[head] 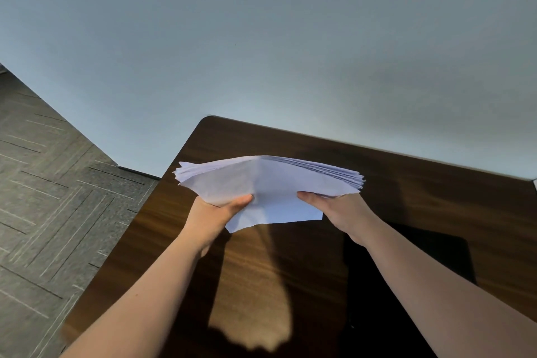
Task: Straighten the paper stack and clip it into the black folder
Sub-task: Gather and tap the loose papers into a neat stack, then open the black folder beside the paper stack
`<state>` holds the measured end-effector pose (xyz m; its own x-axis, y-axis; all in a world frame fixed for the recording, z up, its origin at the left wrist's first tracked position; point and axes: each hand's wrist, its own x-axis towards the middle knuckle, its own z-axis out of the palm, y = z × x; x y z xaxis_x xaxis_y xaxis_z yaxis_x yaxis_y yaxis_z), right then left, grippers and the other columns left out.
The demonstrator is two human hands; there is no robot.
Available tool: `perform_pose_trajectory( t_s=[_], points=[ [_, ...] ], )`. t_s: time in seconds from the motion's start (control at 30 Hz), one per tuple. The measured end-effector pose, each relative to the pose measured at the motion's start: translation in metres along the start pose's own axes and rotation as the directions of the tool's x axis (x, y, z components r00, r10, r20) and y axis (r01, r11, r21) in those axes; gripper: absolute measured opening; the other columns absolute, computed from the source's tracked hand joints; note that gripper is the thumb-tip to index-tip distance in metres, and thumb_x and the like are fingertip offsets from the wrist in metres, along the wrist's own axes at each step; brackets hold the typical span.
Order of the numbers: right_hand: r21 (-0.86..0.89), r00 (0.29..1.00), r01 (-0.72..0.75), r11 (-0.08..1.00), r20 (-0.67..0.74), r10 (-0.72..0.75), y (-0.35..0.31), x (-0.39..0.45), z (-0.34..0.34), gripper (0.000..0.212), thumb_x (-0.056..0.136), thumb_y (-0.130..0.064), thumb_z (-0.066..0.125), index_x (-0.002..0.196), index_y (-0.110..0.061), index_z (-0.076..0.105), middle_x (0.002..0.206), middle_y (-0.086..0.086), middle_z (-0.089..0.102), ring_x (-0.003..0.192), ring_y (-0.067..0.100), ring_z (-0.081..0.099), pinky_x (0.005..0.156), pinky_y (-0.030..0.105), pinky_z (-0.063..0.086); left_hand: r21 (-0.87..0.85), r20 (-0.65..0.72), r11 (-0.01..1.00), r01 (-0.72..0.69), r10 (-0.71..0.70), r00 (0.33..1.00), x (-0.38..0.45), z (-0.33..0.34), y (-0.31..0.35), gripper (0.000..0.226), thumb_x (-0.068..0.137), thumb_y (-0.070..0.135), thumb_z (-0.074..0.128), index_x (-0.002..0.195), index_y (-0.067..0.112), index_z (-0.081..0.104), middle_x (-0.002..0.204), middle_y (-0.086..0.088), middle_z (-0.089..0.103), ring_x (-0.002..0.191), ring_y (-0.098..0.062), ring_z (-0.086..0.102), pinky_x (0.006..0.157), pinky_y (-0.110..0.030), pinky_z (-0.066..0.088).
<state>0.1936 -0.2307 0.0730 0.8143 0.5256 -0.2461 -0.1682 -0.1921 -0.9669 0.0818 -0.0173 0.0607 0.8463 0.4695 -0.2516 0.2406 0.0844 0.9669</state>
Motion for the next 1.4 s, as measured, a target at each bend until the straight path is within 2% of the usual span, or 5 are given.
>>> perform_pose_trajectory(
  t_s=[0.43, 1.03, 1.17, 1.3, 1.4],
  points=[
    [0.155, 0.965, -0.263, 0.952, 0.045, 0.259, -0.014, -0.029, -0.063, 0.031, 0.080, -0.008, 0.072, 0.111, -0.006, 0.070, 0.108, 0.009, 0.075, 0.100, 0.025, 0.070, 0.091, 0.039, 0.052, -0.063, 0.204, 0.959, 0.277, -0.259, 0.944, -0.010, 0.053, 0.030, 0.025, 0.082, 0.018, 0.074, 0.106, 0.013, 0.072, 0.113, -0.004, 0.075, 0.105, -0.022, 0.070, 0.098, -0.039, 0.050],
    [0.291, 0.862, -0.449, 0.845, -0.109, 0.495, 0.080, -0.136, -0.154, 0.030, 0.082, -0.023, 0.071, 0.112, -0.018, 0.069, 0.109, 0.007, 0.072, 0.102, 0.031, 0.067, 0.095, 0.052, 0.050, 0.088, 0.357, 0.821, 0.564, -0.555, 0.752, -0.070, 0.181, -0.045, 0.039, 0.085, 0.036, 0.068, 0.115, 0.011, 0.070, 0.113, -0.013, 0.074, 0.106, -0.035, 0.069, 0.101, -0.055, 0.047],
    [0.246, 0.845, -0.444, 0.862, -0.205, 0.493, 0.087, -0.158, -0.175, 0.033, 0.083, -0.020, 0.070, 0.114, -0.010, 0.066, 0.100, 0.003, 0.070, 0.092, 0.024, 0.066, 0.074, 0.037, 0.054, 0.216, 0.306, 0.844, 0.491, -0.536, 0.787, -0.087, 0.209, -0.053, 0.043, 0.083, 0.044, 0.069, 0.111, 0.012, 0.070, 0.104, -0.007, 0.077, 0.094, -0.026, 0.074, 0.088, -0.042, 0.057],
    [0.176, 0.804, -0.458, 0.871, -0.336, 0.491, 0.094, -0.180, -0.217, 0.044, 0.081, -0.023, 0.073, 0.120, -0.008, 0.061, 0.116, 0.010, 0.065, 0.108, 0.033, 0.060, 0.100, 0.052, 0.046, 0.375, 0.150, 0.845, 0.382, -0.462, 0.874, -0.095, 0.238, -0.064, 0.041, 0.090, 0.046, 0.058, 0.107, 0.009, 0.056, 0.093, -0.015, 0.067, 0.077, -0.021, 0.062, 0.069, -0.033, 0.054],
    [0.130, 0.772, -0.466, 0.875, -0.423, 0.474, 0.098, -0.197, -0.251, 0.047, 0.081, -0.022, 0.073, 0.124, -0.007, 0.059, 0.122, 0.012, 0.064, 0.112, 0.034, 0.058, 0.103, 0.049, 0.043, 0.672, 0.047, 0.700, 0.242, -0.366, 0.929, -0.096, 0.248, -0.074, 0.020, 0.090, 0.036, 0.057, 0.088, 0.017, 0.052, 0.089, -0.010, 0.062, 0.083, -0.029, 0.060, 0.080, -0.040, 0.052]
  ],
)
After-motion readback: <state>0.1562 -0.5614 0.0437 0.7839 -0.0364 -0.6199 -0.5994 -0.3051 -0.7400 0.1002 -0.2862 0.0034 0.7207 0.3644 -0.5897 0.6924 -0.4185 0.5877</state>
